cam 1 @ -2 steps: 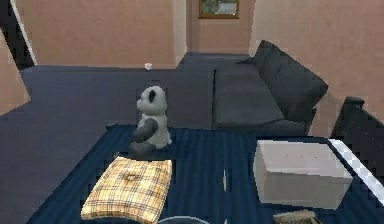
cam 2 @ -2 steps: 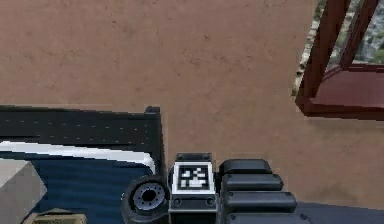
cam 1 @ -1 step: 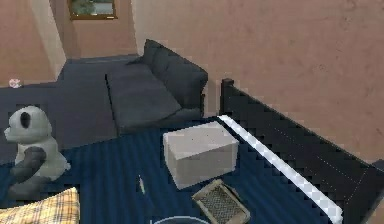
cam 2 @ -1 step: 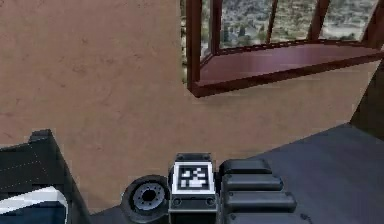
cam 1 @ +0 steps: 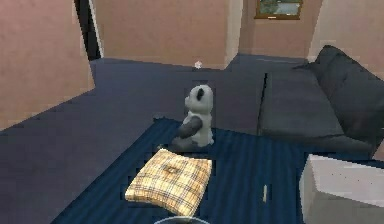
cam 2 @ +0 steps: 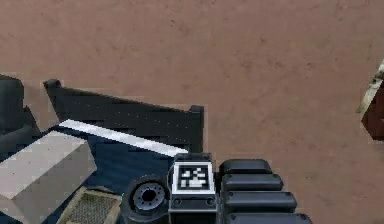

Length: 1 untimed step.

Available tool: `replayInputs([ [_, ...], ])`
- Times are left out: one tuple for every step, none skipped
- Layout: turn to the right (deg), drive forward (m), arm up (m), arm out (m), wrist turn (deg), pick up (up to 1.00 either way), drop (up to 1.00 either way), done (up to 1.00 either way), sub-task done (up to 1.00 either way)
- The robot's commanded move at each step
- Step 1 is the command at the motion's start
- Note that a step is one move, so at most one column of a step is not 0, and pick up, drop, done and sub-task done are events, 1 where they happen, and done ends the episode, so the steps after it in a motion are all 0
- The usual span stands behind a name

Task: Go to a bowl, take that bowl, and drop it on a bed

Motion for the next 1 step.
replayInputs([
  [-45.0, 0.0, 0.0, 0.0, 0.0, 0.0, 0.0, 0.0, 0.0],
])
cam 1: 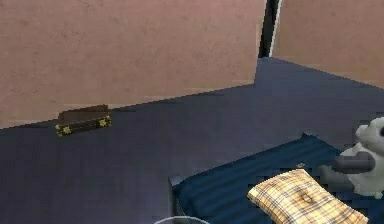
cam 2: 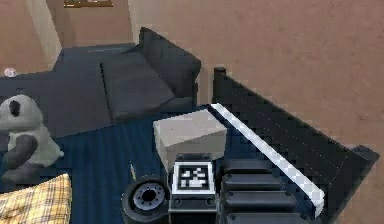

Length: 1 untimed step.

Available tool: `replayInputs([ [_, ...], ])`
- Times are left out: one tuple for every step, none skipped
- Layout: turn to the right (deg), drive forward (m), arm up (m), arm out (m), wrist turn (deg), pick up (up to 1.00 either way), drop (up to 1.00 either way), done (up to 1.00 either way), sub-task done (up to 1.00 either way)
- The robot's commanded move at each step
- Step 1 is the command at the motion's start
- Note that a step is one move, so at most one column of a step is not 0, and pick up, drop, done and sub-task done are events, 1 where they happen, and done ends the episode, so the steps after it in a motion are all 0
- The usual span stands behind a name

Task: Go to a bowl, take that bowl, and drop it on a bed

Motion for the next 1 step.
replayInputs([
  [-15.0, 0.0, 0.0, 0.0, 0.0, 0.0, 0.0, 0.0, 0.0],
])
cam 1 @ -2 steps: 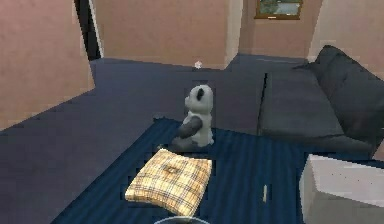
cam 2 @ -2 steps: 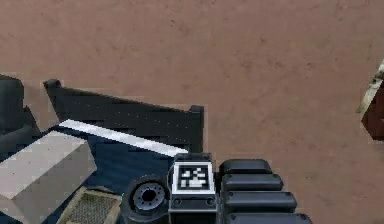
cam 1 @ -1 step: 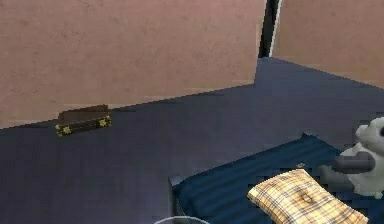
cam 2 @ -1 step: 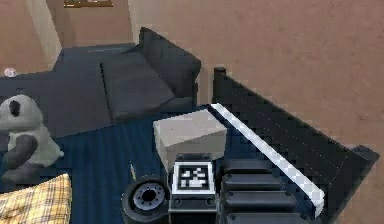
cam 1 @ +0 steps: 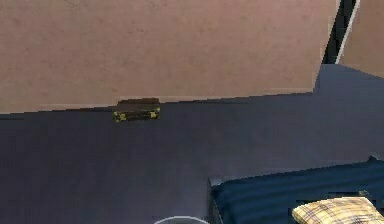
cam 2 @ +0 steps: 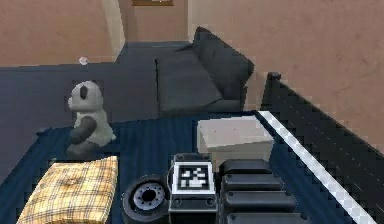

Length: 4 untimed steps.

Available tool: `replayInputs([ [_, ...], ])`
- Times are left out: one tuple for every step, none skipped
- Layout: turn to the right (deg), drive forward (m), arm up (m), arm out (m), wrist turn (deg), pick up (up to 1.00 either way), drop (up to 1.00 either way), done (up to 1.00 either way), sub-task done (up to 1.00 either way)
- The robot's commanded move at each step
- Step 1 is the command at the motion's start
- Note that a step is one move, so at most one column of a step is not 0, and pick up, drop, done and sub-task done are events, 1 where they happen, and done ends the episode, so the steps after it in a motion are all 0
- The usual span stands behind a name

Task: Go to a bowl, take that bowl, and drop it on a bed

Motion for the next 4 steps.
replayInputs([
  [0.0, 0.15, 0.0, 0.0, 0.0, 0.0, 0.0, 0.0, 0.0],
  [45.0, 0.0, 0.0, 0.0, 0.0, 0.0, 0.0, 0.0, 0.0],
  [45.0, 0.0, 0.0, 0.0, 0.0, 0.0, 0.0, 0.0, 0.0],
  [45.0, 0.0, 0.0, 0.0, 0.0, 0.0, 0.0, 0.0, 0.0],
])
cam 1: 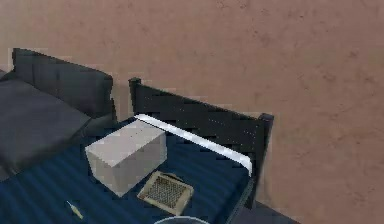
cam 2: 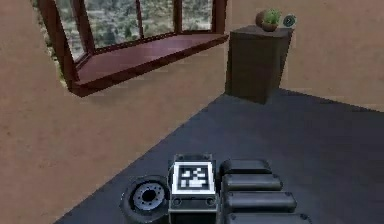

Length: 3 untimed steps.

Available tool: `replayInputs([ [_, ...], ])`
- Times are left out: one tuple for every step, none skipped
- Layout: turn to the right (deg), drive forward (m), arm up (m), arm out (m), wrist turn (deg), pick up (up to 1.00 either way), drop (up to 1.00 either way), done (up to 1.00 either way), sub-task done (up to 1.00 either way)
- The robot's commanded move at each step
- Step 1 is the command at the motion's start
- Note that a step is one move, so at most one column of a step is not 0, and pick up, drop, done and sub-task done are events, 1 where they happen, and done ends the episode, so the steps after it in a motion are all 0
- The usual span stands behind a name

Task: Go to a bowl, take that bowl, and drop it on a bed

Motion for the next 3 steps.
replayInputs([
  [33.0, 0.0, 0.0, 0.0, 0.0, 0.0, 0.0, 0.0, 0.0],
  [-45.0, 0.0, 0.0, 0.0, 0.0, 0.0, 0.0, 0.0, 0.0],
  [-45.0, 0.0, 0.0, 0.0, 0.0, 0.0, 0.0, 0.0, 0.0],
])
